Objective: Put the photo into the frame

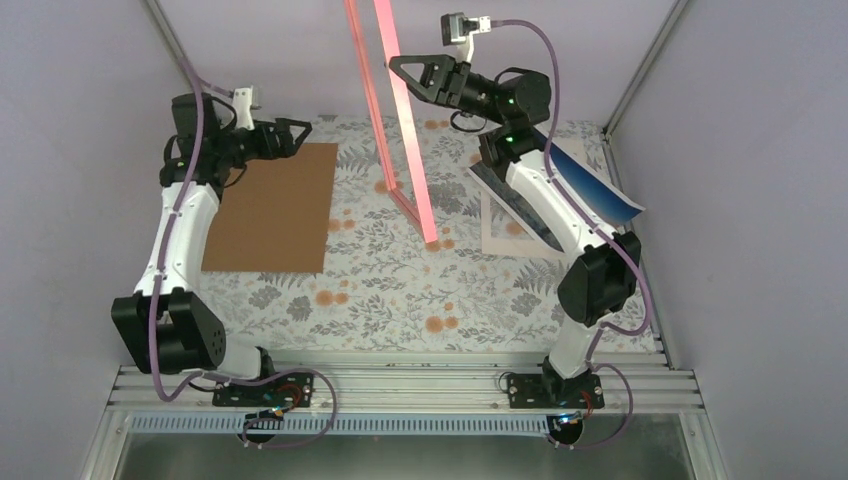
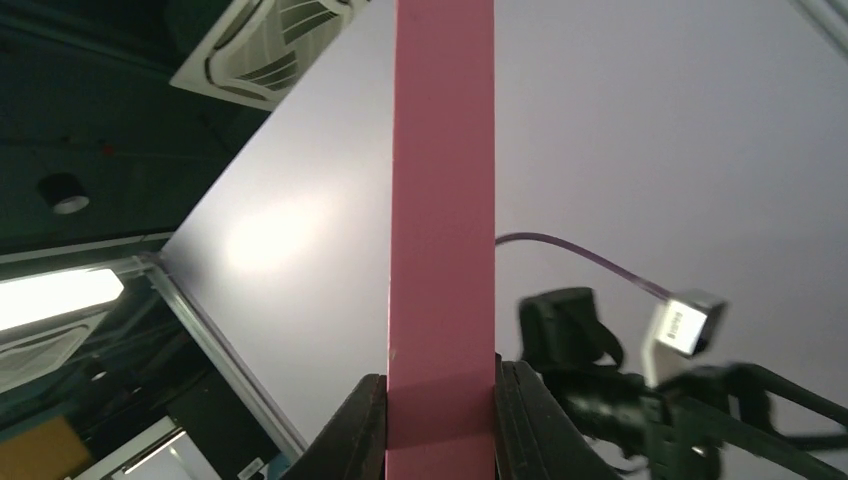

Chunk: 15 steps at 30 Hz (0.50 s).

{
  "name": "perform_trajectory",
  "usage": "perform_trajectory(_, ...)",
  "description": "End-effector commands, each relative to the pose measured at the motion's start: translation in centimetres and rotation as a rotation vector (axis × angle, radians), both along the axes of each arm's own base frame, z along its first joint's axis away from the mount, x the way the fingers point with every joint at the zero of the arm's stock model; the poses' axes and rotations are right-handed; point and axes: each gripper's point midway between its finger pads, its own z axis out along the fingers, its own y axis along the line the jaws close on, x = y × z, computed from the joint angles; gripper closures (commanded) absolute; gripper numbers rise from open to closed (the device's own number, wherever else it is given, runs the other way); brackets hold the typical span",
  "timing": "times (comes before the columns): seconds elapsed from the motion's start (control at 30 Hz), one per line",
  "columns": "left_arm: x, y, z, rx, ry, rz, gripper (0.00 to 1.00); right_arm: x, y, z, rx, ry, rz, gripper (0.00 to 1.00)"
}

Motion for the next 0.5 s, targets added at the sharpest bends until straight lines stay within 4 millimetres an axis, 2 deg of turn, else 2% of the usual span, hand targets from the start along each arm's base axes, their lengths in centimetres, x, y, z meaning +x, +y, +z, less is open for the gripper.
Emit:
perform_trajectory(0.0, 0.3, -3.4, 4.6, -0.205, -0.159, -0.169, 0.00, -6.0, -3.0, 7.4, 0.153, -0.205, 0.022, 0.97)
perform_trajectory(0.1, 1.2, -4.9, 5.0, -0.227, -0.190, -0.206, 0.00, -6.8, -3.3, 8.2, 0.165, -0.216, 0.028, 0.97)
perform_trajectory(0.2, 1.6, -6.6, 5.0, -0.251, -0.198, -0.249, 0.00, -6.9, -2.9, 8.1, 0.161, -0.184, 0.038, 0.97)
perform_trajectory(0.3, 2.4, -7.8, 4.4, -0.289, -0.194, -0.272, 0.00, -7.6, -2.7, 8.5, 0.169, -0.194, 0.057, 0.97)
perform_trajectory(0.47, 4.0, -9.6, 4.7, -0.317, -0.213, -0.317, 0.00, -8.6, -2.5, 9.6, 0.184, -0.198, 0.066, 0.97)
